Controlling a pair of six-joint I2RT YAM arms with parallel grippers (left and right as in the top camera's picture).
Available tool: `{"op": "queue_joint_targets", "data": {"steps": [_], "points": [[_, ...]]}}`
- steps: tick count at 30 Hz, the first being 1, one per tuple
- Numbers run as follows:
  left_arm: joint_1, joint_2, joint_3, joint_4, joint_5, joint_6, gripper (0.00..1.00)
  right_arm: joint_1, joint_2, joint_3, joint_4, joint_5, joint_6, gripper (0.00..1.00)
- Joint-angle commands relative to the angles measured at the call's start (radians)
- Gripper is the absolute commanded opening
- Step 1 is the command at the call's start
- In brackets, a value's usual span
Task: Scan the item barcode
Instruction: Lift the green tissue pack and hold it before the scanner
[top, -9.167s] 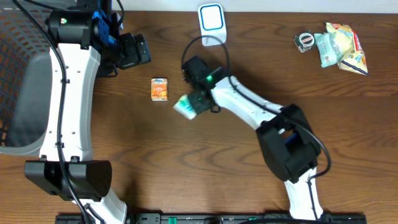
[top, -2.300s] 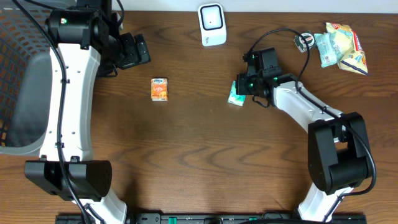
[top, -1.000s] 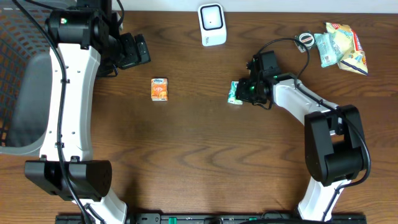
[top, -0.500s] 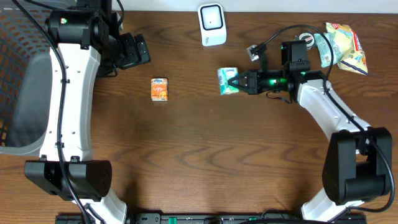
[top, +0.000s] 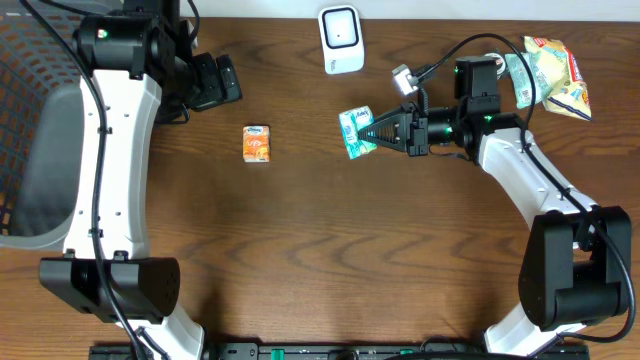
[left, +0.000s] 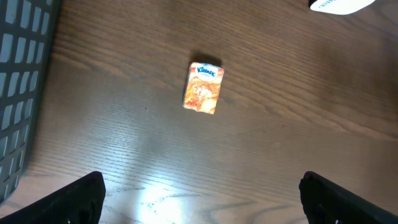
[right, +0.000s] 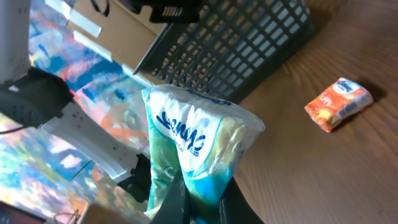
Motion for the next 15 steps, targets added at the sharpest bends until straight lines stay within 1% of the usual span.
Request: {"op": "queue_joint_targets", "data": {"steps": [1,4,7,9,12,15], "points": [[0.006,0.005,0.003,-0.003,-0.013,0.006,0.98,0.002,-0.008,0.000,-0.021,0.213,0.097,0.01],[0.006,0.005,0.003,-0.003,-0.013,0.006,0.98,0.043,-0.008,0.000,-0.094,0.650,0.169,0.02],[0.006,0.005,0.003,-0.003,-0.013,0.006,0.98,0.127,-0.008,0.000,-0.116,1.049,0.167,0.01],[0.006,0.005,0.003,-0.003,-0.013,0.006,0.98,0.185,-0.008,0.010,-0.096,1.244,0.152,0.01],[0.006,0.005,0.003,-0.003,-0.013,0.006,0.98,0.276,-0.004,0.068,-0.017,1.477,0.060,0.01],[0.006,0.005,0.003,-0.003,-0.013,0.006,0.98,0.303,0.030,0.186,-0.001,1.535,-0.022,0.01]]}}
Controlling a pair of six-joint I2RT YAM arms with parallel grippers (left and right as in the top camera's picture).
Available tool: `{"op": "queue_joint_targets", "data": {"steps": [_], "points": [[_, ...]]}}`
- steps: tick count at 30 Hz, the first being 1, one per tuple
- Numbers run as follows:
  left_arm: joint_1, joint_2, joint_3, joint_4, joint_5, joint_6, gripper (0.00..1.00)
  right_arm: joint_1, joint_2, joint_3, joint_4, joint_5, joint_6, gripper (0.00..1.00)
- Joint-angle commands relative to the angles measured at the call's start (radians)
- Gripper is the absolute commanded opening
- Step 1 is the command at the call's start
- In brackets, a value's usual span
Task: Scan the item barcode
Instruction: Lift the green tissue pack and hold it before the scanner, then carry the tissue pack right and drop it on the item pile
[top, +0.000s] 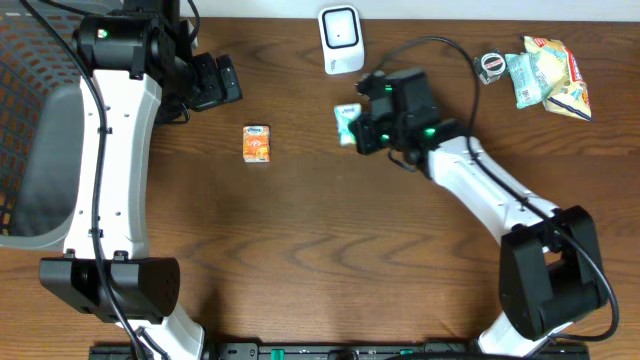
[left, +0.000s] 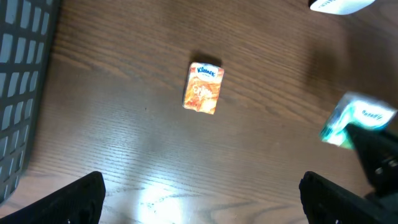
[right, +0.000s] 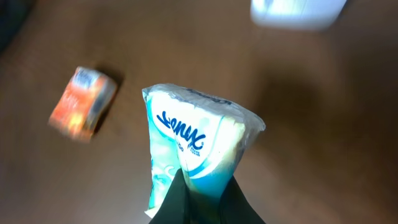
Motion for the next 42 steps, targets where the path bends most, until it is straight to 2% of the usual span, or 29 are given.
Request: {"op": "queue_joint_targets", "data": {"steps": [1,6,10,13,17,19,30,37,42], "points": [[0.006,0.005,0.003,-0.003,-0.013,0.006,0.98,0.021,0.049,0.198,0.008,0.278,-0.123,0.01],[0.006,0.005,0.003,-0.003,-0.013,0.006,0.98,-0.001,0.263,0.591,-0.149,0.295,-0.234,0.01],[0.006,0.005,0.003,-0.003,-0.013,0.006,0.98,-0.005,0.455,0.883,-0.202,0.428,-0.368,0.01],[0.006,0.005,0.003,-0.003,-0.013,0.006,0.98,-0.004,0.556,0.988,-0.146,0.493,-0.521,0.01],[0.006,0.005,0.003,-0.003,-0.013,0.006,0.98,-0.003,0.628,0.999,-0.059,0.497,-0.766,0.01],[0.006,0.005,0.003,-0.003,-0.013,0.006,0.98,0.000,0.645,0.999,-0.040,0.518,-0.812,0.01],[0.006,0.005,0.003,-0.003,-0.013,0.006,0.98,0.002,0.659,0.999,-0.048,0.546,-0.826,0.01],[0.006,0.005,0.003,-0.003,-0.013,0.006,0.98,-0.048,0.640,0.999,-0.068,0.747,-0.676,0.01],[0.006,0.005,0.003,-0.003,-0.013,0.006,0.98,-0.154,0.632,0.999,-0.252,0.780,-0.541,0.01]]}}
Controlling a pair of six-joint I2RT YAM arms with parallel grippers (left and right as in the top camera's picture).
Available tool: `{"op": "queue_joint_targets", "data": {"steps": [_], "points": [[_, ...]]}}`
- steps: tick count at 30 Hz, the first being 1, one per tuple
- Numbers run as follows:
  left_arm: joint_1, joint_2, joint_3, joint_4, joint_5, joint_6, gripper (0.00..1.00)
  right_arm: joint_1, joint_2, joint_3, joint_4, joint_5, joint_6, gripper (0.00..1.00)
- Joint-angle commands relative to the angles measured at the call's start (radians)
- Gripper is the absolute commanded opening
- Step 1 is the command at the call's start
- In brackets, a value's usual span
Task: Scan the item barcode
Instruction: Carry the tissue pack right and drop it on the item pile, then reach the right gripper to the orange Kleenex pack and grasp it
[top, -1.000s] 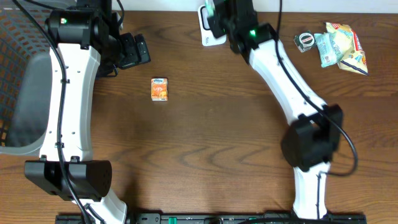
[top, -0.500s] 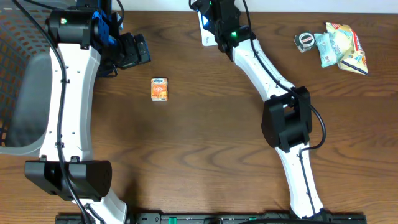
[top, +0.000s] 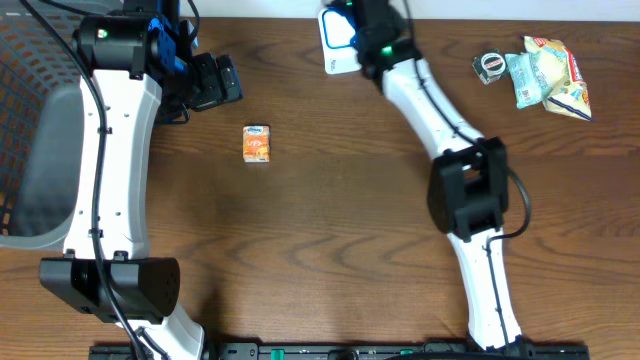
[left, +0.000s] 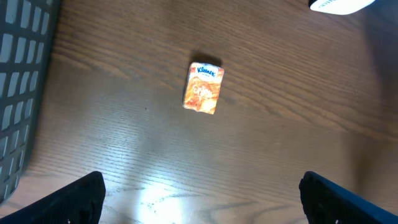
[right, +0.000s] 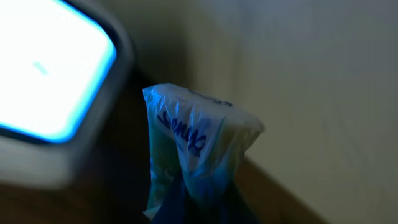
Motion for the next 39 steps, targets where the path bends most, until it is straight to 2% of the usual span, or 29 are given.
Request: {"op": "queue_joint_targets", "data": {"steps": [1,4,6,7,9,10,12,14,15,16,22,23,30,31,32,35,39], "points": [[0.006,0.005,0.003,-0.003,-0.013,0.006,0.98,-0.111,-0.037,0.019,-0.105,0.080,0.151,0.01],[0.006,0.005,0.003,-0.003,-0.013,0.006,0.98,-0.208,-0.037,0.019,-0.290,0.079,0.257,0.01],[0.006,0.005,0.003,-0.003,-0.013,0.006,0.98,-0.257,-0.037,0.019,-0.356,0.079,0.305,0.02],[0.006,0.005,0.003,-0.003,-0.013,0.006,0.98,-0.282,-0.037,0.019,-0.385,0.071,0.332,0.06],[0.006,0.005,0.003,-0.003,-0.013,0.006,0.98,-0.319,-0.037,0.019,-0.428,0.021,0.343,0.19],[0.006,0.005,0.003,-0.003,-0.013,0.006,0.98,-0.338,-0.037,0.019,-0.451,-0.023,0.343,0.29],[0.006,0.005,0.003,-0.003,-0.013,0.006,0.98,-0.368,-0.037,0.019,-0.482,-0.092,0.344,0.44],[0.006,0.005,0.003,-0.003,-0.013,0.006,0.98,-0.390,-0.037,0.019,-0.500,-0.130,0.366,0.70],[0.006,0.005,0.003,-0.003,-0.013,0.006,0.98,-0.398,-0.037,0.019,-0.503,-0.135,0.392,0.76],[0.006,0.005,0.003,-0.003,-0.013,0.006,0.98,-0.404,-0.037,0.019,-0.505,-0.135,0.417,0.81],[0.006,0.005,0.003,-0.003,-0.013,0.006,0.98,-0.385,-0.039,0.019,-0.520,-0.241,0.437,0.91],[0.006,0.005,0.003,-0.003,-0.013,0.006,0.98,-0.377,-0.040,0.019,-0.520,-0.265,0.438,0.99],[0.006,0.005,0.003,-0.003,-0.013,0.006,0.98,-0.285,-0.111,0.019,-0.499,-0.516,0.562,0.99],[0.006,0.005,0.003,-0.003,-0.013,0.006,0.98,-0.270,-0.123,0.019,-0.496,-0.594,0.587,0.99],[0.006,0.005,0.003,-0.003,-0.013,0.006,0.98,-0.240,-0.137,0.019,-0.484,-0.792,0.628,0.99],[0.006,0.005,0.003,-0.003,-0.013,0.006,0.98,-0.184,-0.135,0.019,-0.467,-1.108,0.634,0.98],[0.006,0.005,0.003,-0.003,-0.013,0.006,0.98,-0.093,-0.121,0.013,-0.461,-1.149,0.635,0.90]]}}
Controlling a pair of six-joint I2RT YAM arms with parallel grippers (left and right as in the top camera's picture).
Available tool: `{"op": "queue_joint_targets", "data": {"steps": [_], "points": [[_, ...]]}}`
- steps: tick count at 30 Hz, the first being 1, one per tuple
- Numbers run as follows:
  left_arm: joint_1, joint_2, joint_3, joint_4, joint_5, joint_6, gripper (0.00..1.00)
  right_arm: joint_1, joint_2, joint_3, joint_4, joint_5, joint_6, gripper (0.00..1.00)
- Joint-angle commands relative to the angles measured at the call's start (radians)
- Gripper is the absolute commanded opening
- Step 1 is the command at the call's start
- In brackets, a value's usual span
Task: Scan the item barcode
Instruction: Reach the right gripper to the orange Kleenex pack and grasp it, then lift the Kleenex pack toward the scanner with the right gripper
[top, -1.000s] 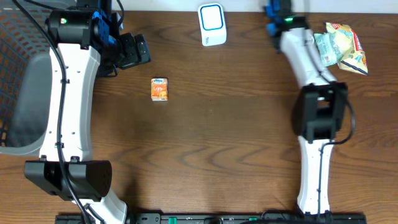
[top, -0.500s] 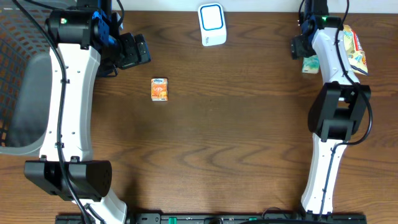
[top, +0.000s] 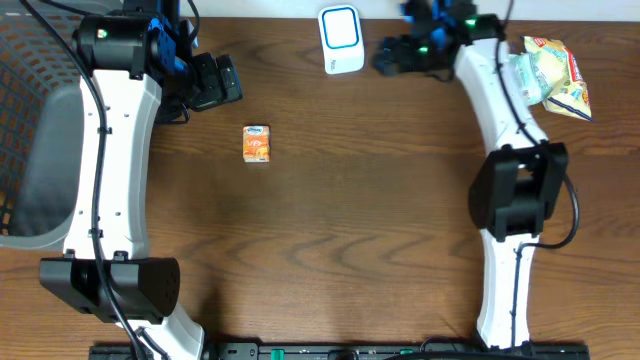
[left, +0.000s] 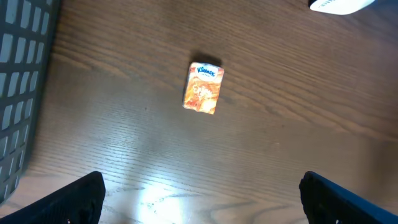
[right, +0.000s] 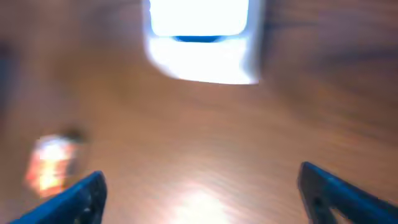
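Observation:
The white barcode scanner (top: 341, 38) stands at the table's back edge and shows blurred in the right wrist view (right: 202, 40). My right gripper (top: 395, 57) hovers just right of it, open (right: 202, 208) with nothing between its fingers. The green-and-white tissue pack is not to be found in any view. An orange Kleenex pack (top: 258, 143) lies left of centre, also in the left wrist view (left: 203, 88). My left gripper (top: 215, 82) hangs open (left: 202, 211) and empty, up and left of the orange pack.
A grey mesh basket (top: 30, 130) fills the left side, its wall (left: 22, 93) showing in the left wrist view. Snack bags and a greenish pack are piled (top: 550, 75) at the back right, partly behind the right arm.
My right gripper was shut on the green-and-white tissue pack at the scanner; now it is open, empty, just right of the scanner, and the pack is out of sight. The left arm is unchanged.
My right gripper first held the tissue pack over mid-table, right of the orange pack. Then it held it closer to the scanner, then up against the scanner at the back edge. Now it is open without the pack. The left arm and orange pack stayed put.

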Motion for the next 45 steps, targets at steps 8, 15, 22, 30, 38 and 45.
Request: {"op": "queue_joint_targets", "data": {"steps": [8,15,22,30,38,45], "points": [[0.006,0.005,0.003,-0.003,-0.013,0.006,0.98,0.288,-0.011,-0.085,0.056,0.081,0.210,0.80],[0.006,0.005,0.003,-0.003,-0.013,0.006,0.98,0.431,-0.011,-0.240,0.265,0.209,0.319,0.73],[0.006,0.005,0.003,-0.003,-0.013,0.006,0.98,0.501,-0.011,-0.345,0.375,0.354,0.399,0.71],[0.006,0.005,0.003,-0.003,-0.013,0.006,0.98,0.507,-0.011,-0.428,0.406,0.436,0.399,0.67],[0.006,0.005,0.003,-0.003,-0.013,0.006,0.98,0.481,-0.018,-0.425,0.272,0.661,0.398,0.61],[0.006,0.005,0.003,-0.003,-0.013,0.006,0.98,0.427,-0.095,-0.425,0.050,0.877,0.398,0.60]]}}
